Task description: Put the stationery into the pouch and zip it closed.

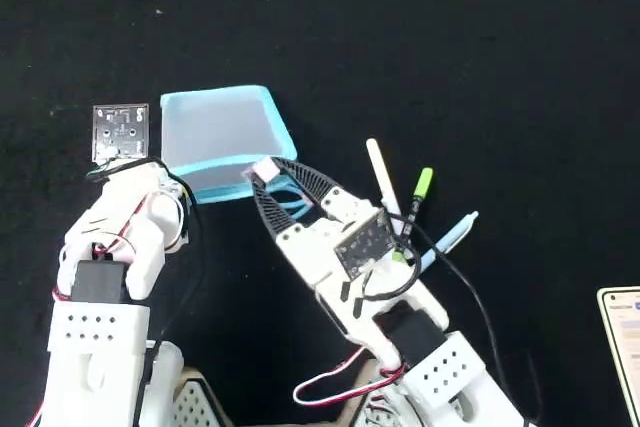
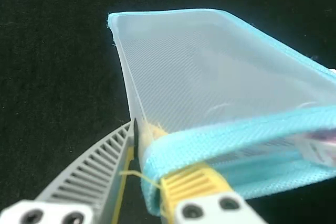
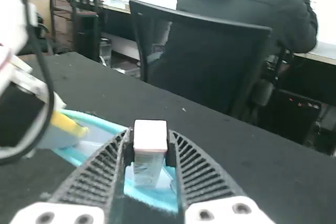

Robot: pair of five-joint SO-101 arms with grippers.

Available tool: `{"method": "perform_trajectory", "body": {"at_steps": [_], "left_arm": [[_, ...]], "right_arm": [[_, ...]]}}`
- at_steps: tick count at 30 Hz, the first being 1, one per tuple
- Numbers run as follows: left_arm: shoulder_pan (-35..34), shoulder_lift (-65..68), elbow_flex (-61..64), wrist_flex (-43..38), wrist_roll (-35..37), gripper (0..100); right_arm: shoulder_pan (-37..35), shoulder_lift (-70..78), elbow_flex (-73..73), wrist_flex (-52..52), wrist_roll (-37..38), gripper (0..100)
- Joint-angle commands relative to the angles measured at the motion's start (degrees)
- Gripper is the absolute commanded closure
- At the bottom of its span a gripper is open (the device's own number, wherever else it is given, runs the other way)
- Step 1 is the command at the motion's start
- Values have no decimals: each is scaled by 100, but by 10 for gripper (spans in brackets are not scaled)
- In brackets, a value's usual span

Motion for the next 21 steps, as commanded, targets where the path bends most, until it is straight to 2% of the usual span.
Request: {"method": "perform_trajectory", "body": {"at_steps": [1, 3, 6, 14, 17, 21], "left_arm": [[57, -70, -48, -62, 44, 970], [57, -70, -48, -62, 44, 970], [57, -70, -48, -62, 44, 970], [57, -70, -48, -70, 44, 970], [57, -70, -48, -70, 44, 970], [57, -70, -48, -62, 44, 970]], "right_arm": [[264, -84, 92, -149, 18, 987], [264, -84, 154, -132, 18, 987], [264, -84, -57, 466, 18, 987], [264, -84, -1508, 3420, 9, 987], [264, -84, -1727, 3886, 9, 987], [264, -48, -1745, 4018, 9, 987]]}}
